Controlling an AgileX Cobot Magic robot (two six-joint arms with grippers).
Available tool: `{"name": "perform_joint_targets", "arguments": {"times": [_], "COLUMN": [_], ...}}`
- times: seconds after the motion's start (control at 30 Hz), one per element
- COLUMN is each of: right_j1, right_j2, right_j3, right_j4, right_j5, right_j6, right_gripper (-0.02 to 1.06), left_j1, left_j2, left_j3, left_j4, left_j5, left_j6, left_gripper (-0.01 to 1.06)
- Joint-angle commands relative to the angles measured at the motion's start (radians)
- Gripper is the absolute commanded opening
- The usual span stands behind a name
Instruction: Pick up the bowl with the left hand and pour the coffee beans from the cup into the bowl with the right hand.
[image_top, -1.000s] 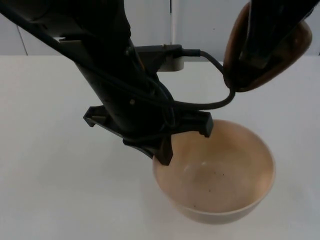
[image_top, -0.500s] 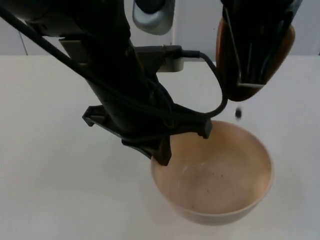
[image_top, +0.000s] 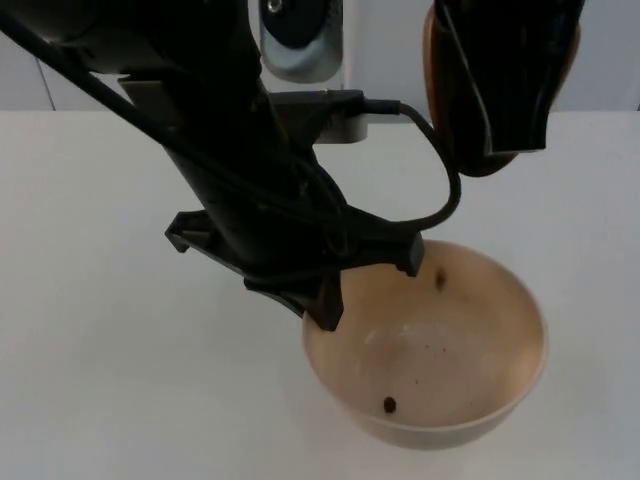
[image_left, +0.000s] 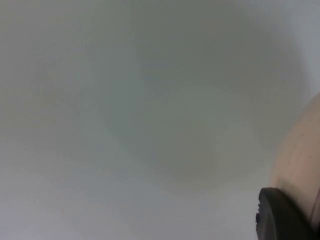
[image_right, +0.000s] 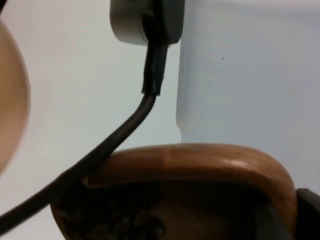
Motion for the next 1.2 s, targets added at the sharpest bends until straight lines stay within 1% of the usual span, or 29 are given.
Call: {"name": "perform_joint_targets", "arguments": {"times": [0.0, 0.13, 0.2, 0.4, 0.47, 0.57, 0.6, 0.77, 0.87, 0.93, 1.07, 1.17], "right_j1": [0.017, 0.019, 0.019, 0.019, 0.019, 0.019, 0.019, 0.019, 0.019, 0.019, 0.019, 0.019], "right_j2": [-0.007, -0.007, -0.007, -0.007, -0.011, -0.017, -0.017, -0.017, -0.017, -0.017, -0.017, -0.017], "right_j3": [-0.005, -0.005, -0.005, -0.005, -0.005, -0.005, -0.005, -0.005, -0.005, -0.005, -0.005, -0.005], "right_j4": [-0.018, -0.018, -0.018, -0.023, -0.023, -0.039, -0.044, -0.046, -0.075, -0.09, -0.098, -0.098], "right_j5": [-0.004, -0.004, -0.004, -0.004, -0.004, -0.004, -0.004, -0.004, -0.004, -0.004, -0.004, -0.004], "right_j6": [-0.011, -0.017, -0.04, -0.059, -0.081, -0.066, -0.047, -0.039, -0.02, -0.005, 0.001, 0.006], "right_gripper": [0.0, 0.0, 0.0, 0.0, 0.0, 0.0, 0.0, 0.0, 0.0, 0.0, 0.0, 0.0], "left_j1": [-0.006, -0.006, -0.006, -0.006, -0.006, -0.006, -0.006, -0.006, -0.006, -0.006, -0.006, -0.006], "left_j2": [-0.003, -0.003, -0.003, -0.003, -0.003, -0.003, -0.003, -0.003, -0.003, -0.003, -0.003, -0.003], "left_j3": [-0.008, -0.008, -0.008, -0.008, -0.008, -0.008, -0.008, -0.008, -0.008, -0.008, -0.008, -0.008], "left_j4": [-0.004, -0.004, -0.004, -0.004, -0.004, -0.004, -0.004, -0.002, 0.03, 0.043, 0.101, 0.103], "left_j5": [-0.01, -0.01, -0.01, -0.01, -0.01, -0.01, -0.01, -0.026, -0.039, -0.042, -0.046, -0.046], "left_j6": [-0.008, -0.008, -0.008, -0.008, -0.008, -0.008, -0.008, -0.013, -0.066, -0.077, -0.138, -0.145], "left_gripper": [0.0, 0.0, 0.0, 0.0, 0.0, 0.0, 0.0, 0.0, 0.0, 0.0, 0.0, 0.0]}}
